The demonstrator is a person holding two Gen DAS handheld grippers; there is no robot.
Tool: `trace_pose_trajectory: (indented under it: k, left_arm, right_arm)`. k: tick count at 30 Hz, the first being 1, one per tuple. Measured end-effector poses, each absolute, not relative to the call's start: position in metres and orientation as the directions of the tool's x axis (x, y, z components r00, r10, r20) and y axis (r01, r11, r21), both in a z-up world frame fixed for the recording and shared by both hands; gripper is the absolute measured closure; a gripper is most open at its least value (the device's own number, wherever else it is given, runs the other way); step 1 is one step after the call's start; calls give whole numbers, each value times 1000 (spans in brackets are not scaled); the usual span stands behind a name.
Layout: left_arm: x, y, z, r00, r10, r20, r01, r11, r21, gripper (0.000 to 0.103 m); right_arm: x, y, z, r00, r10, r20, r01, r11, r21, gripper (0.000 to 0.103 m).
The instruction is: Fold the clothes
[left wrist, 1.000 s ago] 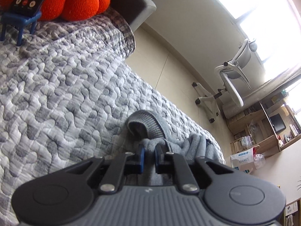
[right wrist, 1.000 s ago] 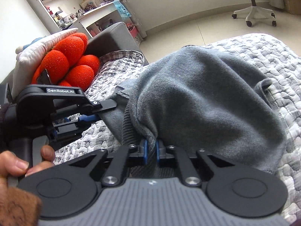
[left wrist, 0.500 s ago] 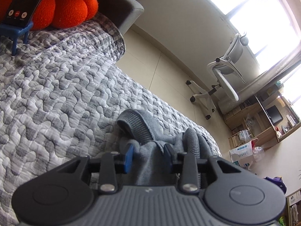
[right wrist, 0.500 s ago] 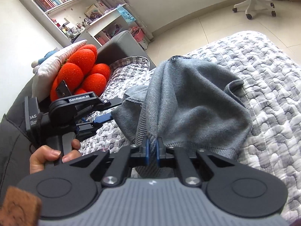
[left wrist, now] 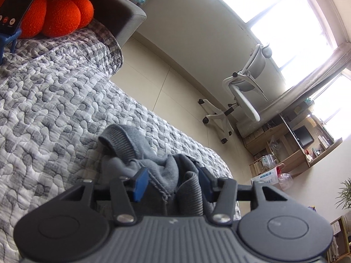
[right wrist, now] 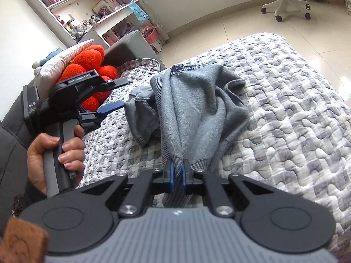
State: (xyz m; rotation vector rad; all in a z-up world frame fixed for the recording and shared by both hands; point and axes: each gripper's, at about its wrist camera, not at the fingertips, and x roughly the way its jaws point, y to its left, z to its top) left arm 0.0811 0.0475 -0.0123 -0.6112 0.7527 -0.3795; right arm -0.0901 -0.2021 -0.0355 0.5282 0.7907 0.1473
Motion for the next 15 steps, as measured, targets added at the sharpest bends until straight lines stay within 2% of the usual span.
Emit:
trace_pose_trajectory:
  k: [9, 10, 12, 13, 15]
  left_arm:
    - [93, 4, -35, 587, -552, -592, 158, 795, -585, 54]
    - [94, 1, -38, 583, -553, -595, 156, 796, -585, 58]
    - [95, -2, -42, 568, -557, -606, 152, 795, -588, 79]
    - [96, -4, -43, 560, -559, -611, 150, 794, -589, 94]
    - [94, -5, -45, 557, -554, -619, 144, 798, -585, 94]
  right_arm:
    - [-83, -217, -67, 602, 288, -745, 160, 870, 466, 94]
    - [-82, -218, -68, 598, 290, -747, 164, 868, 469, 94]
    - [-82, -221, -70, 595, 298, -746, 169, 861, 479, 90]
    - [-82, -222, -70, 597, 304, -743, 169, 857, 486, 88]
    - [-84, -227, -67, 605, 316, -730, 168, 846, 505, 85]
